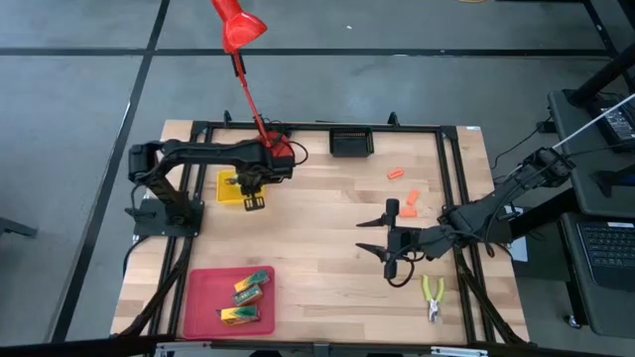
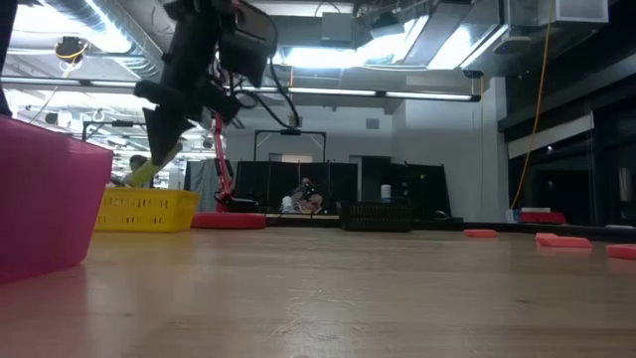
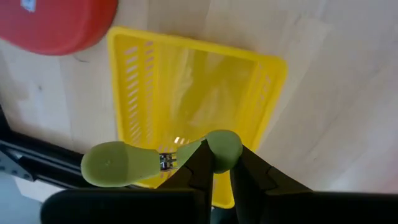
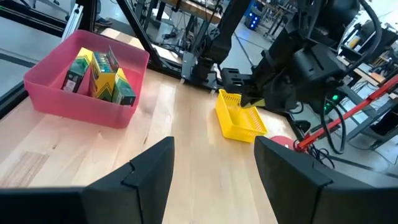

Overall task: Pick & Place School Supplies
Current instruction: Put the top hole puncher into the yellow bin

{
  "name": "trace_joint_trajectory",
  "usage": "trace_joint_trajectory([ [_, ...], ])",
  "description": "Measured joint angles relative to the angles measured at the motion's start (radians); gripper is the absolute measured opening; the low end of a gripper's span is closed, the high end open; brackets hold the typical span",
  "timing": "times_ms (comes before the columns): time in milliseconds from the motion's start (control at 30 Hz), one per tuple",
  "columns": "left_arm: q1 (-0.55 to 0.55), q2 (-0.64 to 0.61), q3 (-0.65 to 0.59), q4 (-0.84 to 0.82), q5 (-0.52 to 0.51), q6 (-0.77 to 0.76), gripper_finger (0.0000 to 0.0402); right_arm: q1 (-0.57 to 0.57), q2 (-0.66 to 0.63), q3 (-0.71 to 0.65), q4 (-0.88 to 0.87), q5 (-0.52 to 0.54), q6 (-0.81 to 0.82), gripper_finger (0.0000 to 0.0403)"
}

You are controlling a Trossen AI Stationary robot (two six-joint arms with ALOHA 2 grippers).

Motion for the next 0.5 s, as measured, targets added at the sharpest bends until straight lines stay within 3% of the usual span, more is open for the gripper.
trace_joint_trajectory([
  [300,0.018,0.047,-0.001,0.012,0.031,0.038,0.003,0.023,0.0,0.0,-0.035,0.027,0.025,0.0225],
  [500,0.018,0.047,0.0,0.03,0.068,0.064,0.0123,0.058,0.0,0.0,-0.036,0.086,0.025,0.0221],
])
